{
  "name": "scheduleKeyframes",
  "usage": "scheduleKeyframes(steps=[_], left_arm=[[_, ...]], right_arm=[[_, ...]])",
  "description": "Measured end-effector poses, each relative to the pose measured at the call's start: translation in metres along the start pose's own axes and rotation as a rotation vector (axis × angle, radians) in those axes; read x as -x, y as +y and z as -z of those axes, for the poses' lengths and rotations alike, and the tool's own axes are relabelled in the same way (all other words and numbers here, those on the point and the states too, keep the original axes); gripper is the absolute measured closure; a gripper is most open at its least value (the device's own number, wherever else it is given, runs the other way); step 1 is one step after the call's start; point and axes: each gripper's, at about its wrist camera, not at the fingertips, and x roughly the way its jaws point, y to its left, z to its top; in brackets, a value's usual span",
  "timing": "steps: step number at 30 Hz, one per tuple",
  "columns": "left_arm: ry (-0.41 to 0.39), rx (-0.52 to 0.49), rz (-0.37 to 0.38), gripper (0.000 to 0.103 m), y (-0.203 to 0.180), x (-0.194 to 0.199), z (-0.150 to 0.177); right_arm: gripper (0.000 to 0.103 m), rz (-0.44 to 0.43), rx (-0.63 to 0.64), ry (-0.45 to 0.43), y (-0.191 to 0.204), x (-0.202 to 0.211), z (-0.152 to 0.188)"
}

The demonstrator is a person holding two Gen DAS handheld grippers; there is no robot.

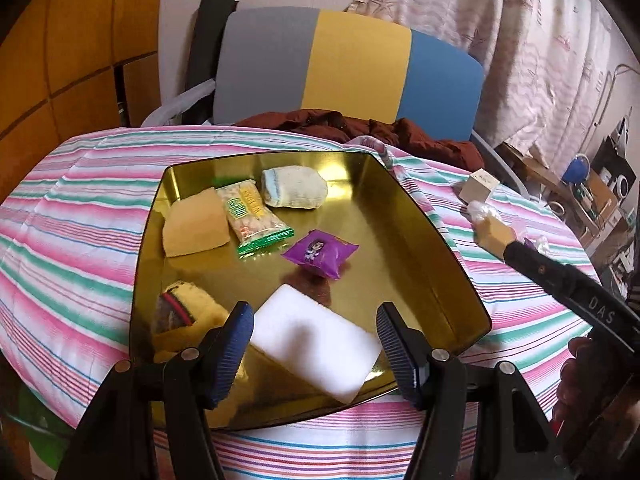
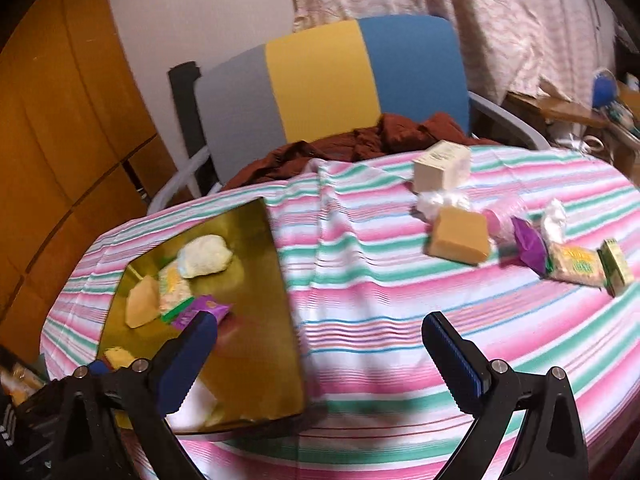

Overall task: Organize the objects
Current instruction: 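Drop cracker packet in tray with left gripper while right gripper drops knit sock there, then reach the left gripper to the beige printed box and grasp it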

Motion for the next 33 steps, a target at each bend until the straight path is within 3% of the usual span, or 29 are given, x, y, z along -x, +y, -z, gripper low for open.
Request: scheduleKeyframes(steps=[11,17,23,29,33], left_arm=[[0.005,-0.123,0.050,0.038,-0.040,-0.012,-0.026],[-0.003,-0.205,0.096,0.038,-0.073,-0.020,-0.049],[0.004,-0.313,0.147,0.037,-0.113,-0.036,-0.085],[0.036,-0.393,0.189,0.035,-0.158,-0.073,-0.122],[0.068,-0.431,0.200,0.035,-0.184,-0.108,-0.141]], right_arm=[[0.000,0.102,-0.130,0.061,-0.069,-0.002,-0.003],[0.000,0.108,-0.209,0.020,-0.107,0.013,-0.037],[0.000,0.177,-0.227,0.028,-0.151,0.016,-0.075],[0.000,0.216,-0.257,0.013,-0.198,0.007,-0.081],[0.000,0.167,-0.368,0.051,-0.223,-0.003,-0.073]])
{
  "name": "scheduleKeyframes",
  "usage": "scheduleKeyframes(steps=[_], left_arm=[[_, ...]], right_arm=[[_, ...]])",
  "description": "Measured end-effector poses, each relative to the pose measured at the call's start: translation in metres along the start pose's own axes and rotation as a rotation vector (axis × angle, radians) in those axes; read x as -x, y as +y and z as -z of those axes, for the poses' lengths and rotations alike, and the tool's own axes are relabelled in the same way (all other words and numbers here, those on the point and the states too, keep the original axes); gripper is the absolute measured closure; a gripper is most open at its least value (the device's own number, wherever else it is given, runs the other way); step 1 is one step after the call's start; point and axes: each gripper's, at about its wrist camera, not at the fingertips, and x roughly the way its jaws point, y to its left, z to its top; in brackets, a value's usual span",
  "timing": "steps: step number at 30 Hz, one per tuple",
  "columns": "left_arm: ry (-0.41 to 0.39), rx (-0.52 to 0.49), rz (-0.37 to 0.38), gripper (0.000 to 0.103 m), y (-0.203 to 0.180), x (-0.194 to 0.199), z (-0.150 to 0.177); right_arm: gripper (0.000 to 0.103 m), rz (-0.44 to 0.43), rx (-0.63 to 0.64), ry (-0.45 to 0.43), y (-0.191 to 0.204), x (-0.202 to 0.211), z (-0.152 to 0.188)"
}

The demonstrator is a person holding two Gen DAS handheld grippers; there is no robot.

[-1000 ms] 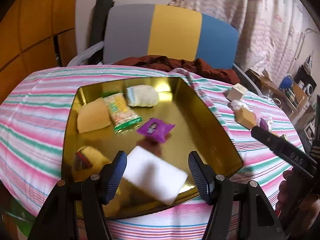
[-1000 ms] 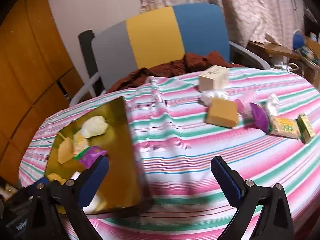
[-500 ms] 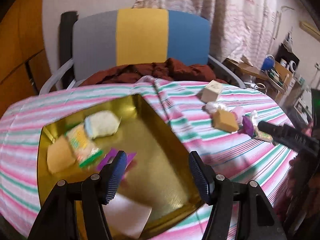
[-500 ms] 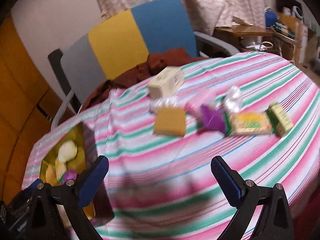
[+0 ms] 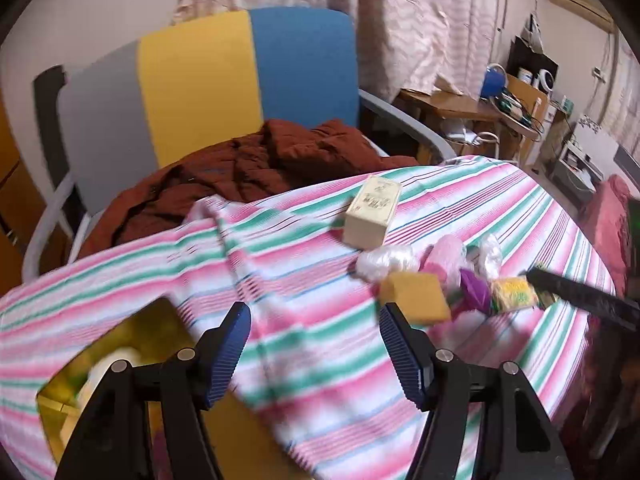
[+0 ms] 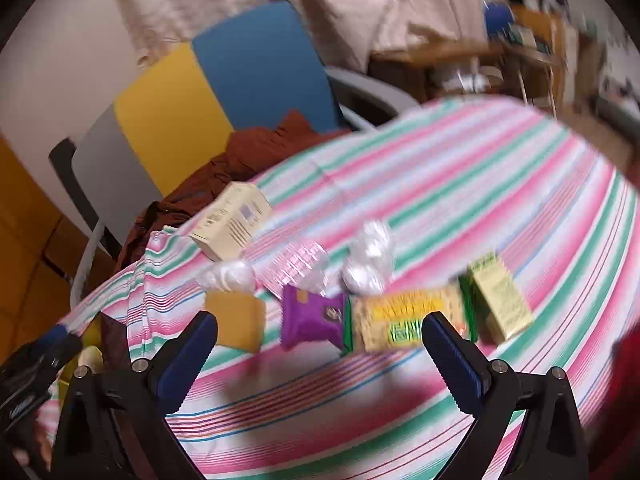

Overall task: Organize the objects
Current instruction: 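Reach the left gripper to the beige printed box and grasp it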

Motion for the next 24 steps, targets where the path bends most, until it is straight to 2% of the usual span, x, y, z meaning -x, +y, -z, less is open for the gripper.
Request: scheduleKeyframes(steps=[3,8,12,17,19,24], left_arm=[[0.011,-0.022,0.021,0.033,-0.010,-0.029,-0.020],[0.018,-0.114,0.026,0.025,-0.036,-0.069,-0.051],[0.030,-0.187,0.011,0.022,-0.055,-0.103,-0.072],[0.093,-0.239,0.003,0.022,-0.065,-0.144,-0.084],[0.114,-0.244,0.022,0.023,-0.068,-0.158,-0.088],[0.176,-0.243,0.024,0.041,-0.073,-0.191,-0.094]], right_arm=[[0.000,-0.052,-0.013,0.000,-0.002,0.002,-0.001],[0.000,-0.122,0.005,0.043,0.005,-0.001,0.002],[0.000,-0.153,0.021,0.069,0.009,-0.003,0.003],[0.000,-0.177,0.018,0.082,0.008,-0.003,0.004],[0.000,-0.176,0.006,0.092,0.006,-0.004,0.004],[0.000,-0.174,-0.017,0.111,0.002,-0.008,0.003]])
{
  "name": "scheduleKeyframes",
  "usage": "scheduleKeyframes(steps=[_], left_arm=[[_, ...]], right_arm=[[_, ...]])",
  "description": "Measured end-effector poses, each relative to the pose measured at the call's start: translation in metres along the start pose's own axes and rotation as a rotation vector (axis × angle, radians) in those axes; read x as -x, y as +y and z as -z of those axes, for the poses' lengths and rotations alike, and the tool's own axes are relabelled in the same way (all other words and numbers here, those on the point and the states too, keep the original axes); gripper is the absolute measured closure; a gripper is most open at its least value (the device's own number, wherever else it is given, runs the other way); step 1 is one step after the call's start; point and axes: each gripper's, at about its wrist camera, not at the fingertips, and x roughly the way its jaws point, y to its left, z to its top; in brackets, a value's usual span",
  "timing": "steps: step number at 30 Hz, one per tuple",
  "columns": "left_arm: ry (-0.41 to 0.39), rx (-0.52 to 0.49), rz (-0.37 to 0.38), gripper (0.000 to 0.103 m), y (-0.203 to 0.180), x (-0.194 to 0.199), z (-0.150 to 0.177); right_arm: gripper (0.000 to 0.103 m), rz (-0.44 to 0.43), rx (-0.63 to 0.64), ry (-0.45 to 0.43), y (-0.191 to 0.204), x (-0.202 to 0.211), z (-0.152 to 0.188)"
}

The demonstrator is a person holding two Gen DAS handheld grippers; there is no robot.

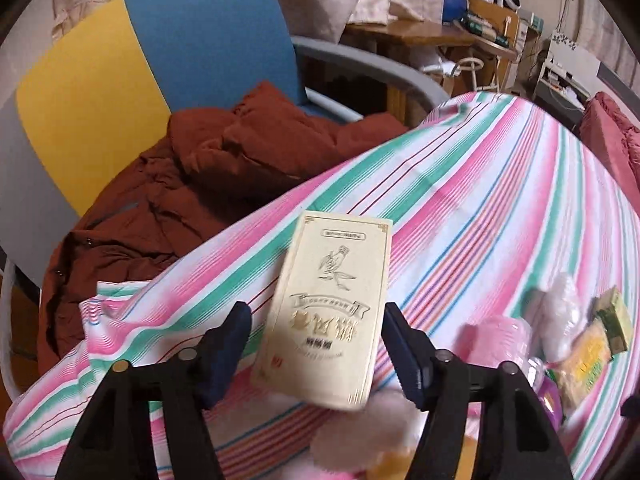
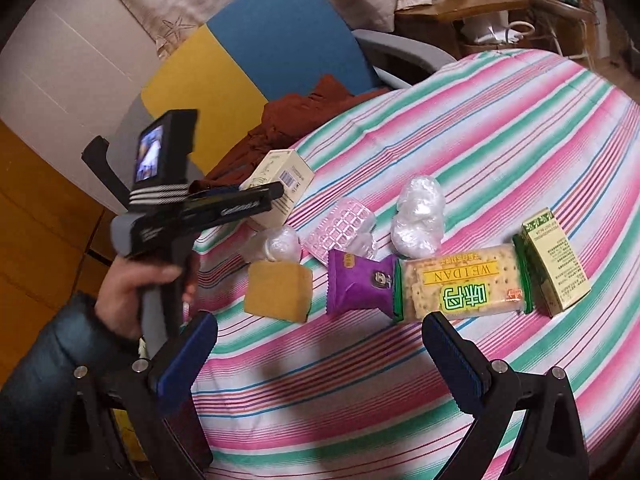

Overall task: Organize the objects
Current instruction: 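Reach the left gripper to the beige printed box and grasp it, then lift the beige box with left gripper while right gripper grasps the plastic-wrapped bundle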

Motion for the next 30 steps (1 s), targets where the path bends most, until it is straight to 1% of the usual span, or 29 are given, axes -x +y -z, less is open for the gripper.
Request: scheduleKeyframes(steps=[1,2,5,7,9,11,13,16,19,20,24,25,27,30], left_arm=[[0.008,0.015,0.006,0.051,0.002,-0.004,0.000],[0.015,0.026,0.016,0.052,0.003,-0.007,0.000],[-0.019,0.060,0.040,0.052,0.006,0.002,0.010],[-0.049,0.095,0.021,0.052,0.012,0.015,0.021],[-0.076,0.149,0.013,0.052,0.023,0.033,0.035],[-0.080,0.200,0.012,0.052,0.033,0.047,0.045],[-0.105,0.246,0.018,0.052,0.044,0.071,0.064],[-0.147,0.274,0.008,0.052,0.053,0.103,0.086],[-0.179,0.323,-0.005,0.052,0.065,0.132,0.113],[-0.189,0.336,0.004,0.052,0.068,0.139,0.121],[-0.211,0.393,-0.005,0.052,0.082,0.171,0.160],[-0.223,0.409,-0.011,0.052,0.085,0.180,0.171],[-0.241,0.426,-0.032,0.052,0.088,0.195,0.192],[-0.254,0.471,-0.026,0.052,0.093,0.212,0.219]], right_arm=[[0.000,0.002,-0.004,0.002,-0.001,-0.001,0.000],[0.000,0.003,-0.007,0.004,-0.002,-0.001,-0.001],[0.000,0.000,-0.015,0.003,-0.004,-0.001,-0.001],[0.000,0.005,-0.011,0.001,-0.004,-0.001,-0.002],[0.000,0.018,-0.002,0.003,-0.003,-0.002,-0.002],[0.000,0.033,0.007,0.010,-0.001,-0.005,-0.002],[0.000,0.055,0.024,0.015,0.001,-0.007,-0.001],[0.000,0.083,0.053,0.028,0.004,-0.011,0.000],[0.000,0.109,0.112,0.041,0.014,-0.015,0.004],[0.000,0.111,0.145,0.038,0.020,-0.016,0.005],[0.000,0.107,0.280,0.052,0.049,-0.023,0.011],[0.000,0.100,0.319,0.059,0.059,-0.026,0.014],[0.000,0.087,0.358,0.070,0.072,-0.032,0.016],[0.000,0.066,0.402,0.068,0.098,-0.047,0.012]])
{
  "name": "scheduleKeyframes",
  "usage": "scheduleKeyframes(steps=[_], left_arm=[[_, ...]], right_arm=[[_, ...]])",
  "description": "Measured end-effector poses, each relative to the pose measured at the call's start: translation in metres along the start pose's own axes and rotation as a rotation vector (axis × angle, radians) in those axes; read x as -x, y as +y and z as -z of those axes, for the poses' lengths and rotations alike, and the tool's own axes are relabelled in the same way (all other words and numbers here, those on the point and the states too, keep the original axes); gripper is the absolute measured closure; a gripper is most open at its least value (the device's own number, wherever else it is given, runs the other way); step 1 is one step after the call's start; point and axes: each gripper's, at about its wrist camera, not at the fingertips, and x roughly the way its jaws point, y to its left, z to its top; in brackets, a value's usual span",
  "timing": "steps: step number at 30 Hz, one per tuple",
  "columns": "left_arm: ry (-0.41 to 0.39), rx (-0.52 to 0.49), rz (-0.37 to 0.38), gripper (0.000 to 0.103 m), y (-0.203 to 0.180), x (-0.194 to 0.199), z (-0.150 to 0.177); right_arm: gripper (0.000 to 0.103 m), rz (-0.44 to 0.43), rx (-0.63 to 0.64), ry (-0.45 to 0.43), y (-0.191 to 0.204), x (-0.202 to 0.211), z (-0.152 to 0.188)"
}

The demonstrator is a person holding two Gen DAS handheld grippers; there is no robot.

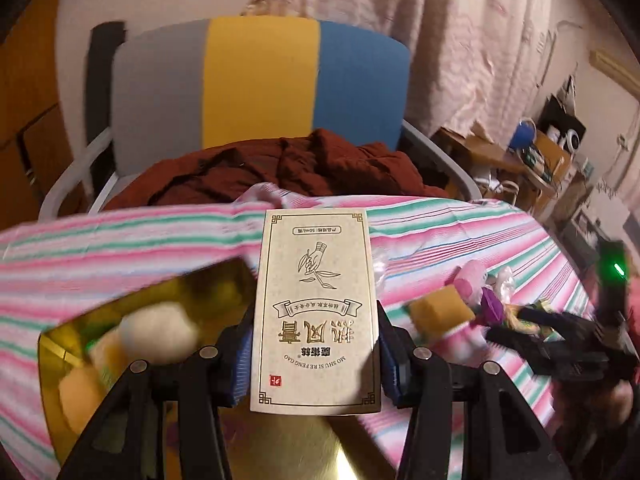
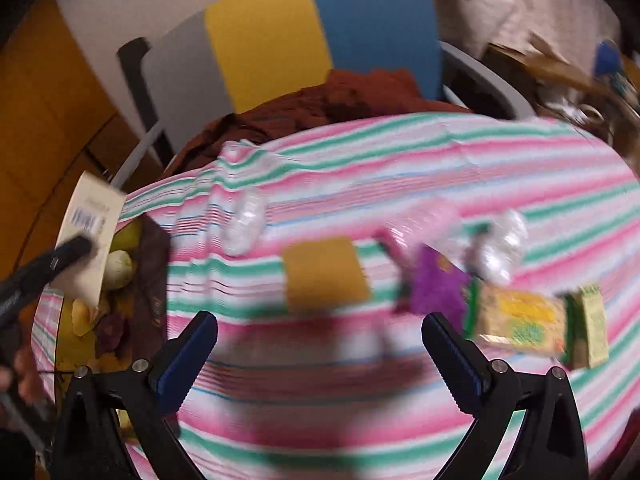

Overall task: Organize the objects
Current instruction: 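Lift the beige box with left gripper while right gripper grasps the plastic-wrapped bundle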

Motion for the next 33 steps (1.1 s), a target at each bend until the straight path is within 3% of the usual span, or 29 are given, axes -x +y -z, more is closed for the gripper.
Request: scheduleKeyframes(steps=[4,8,12,15,16,17,22,26,33], left_arm=[[-0.020,0.056,-0.026,0.052,0.022,0.028,0.027],[-0.026,0.130,-0.051,0.052,0.053,0.051,0.049],[-0.054,0.201,-0.107,0.052,0.087,0.078,0.064],[-0.084,0.220,-0.179,0.052,0.108,0.099,0.073],[-0.090,0.226,-0.197,0.052,0.114,0.104,0.076],[-0.095,0.238,-0.218,0.052,0.122,0.110,0.079],[-0.093,0.283,-0.250,0.052,0.138,0.118,0.097],[-0.077,0.303,-0.227,0.052,0.134,0.109,0.108],[-0.061,0.303,-0.192,0.052,0.114,0.101,0.120]], right_arm=[[0.001,-0.037,0.019,-0.013,0.029,-0.022,-0.024],[0.021,0.002,0.037,0.025,0.057,-0.060,-0.046],[0.022,0.071,0.028,0.083,0.068,-0.100,-0.060],[0.045,0.103,0.030,0.145,0.069,-0.125,-0.062],[0.061,0.099,0.031,0.169,0.069,-0.131,-0.061],[0.068,0.099,0.035,0.175,0.069,-0.133,-0.059],[0.069,0.094,0.099,0.115,0.081,-0.107,-0.043],[0.069,0.089,0.183,0.054,0.094,-0.075,-0.026],[0.068,0.017,0.215,-0.042,0.110,-0.008,0.017]])
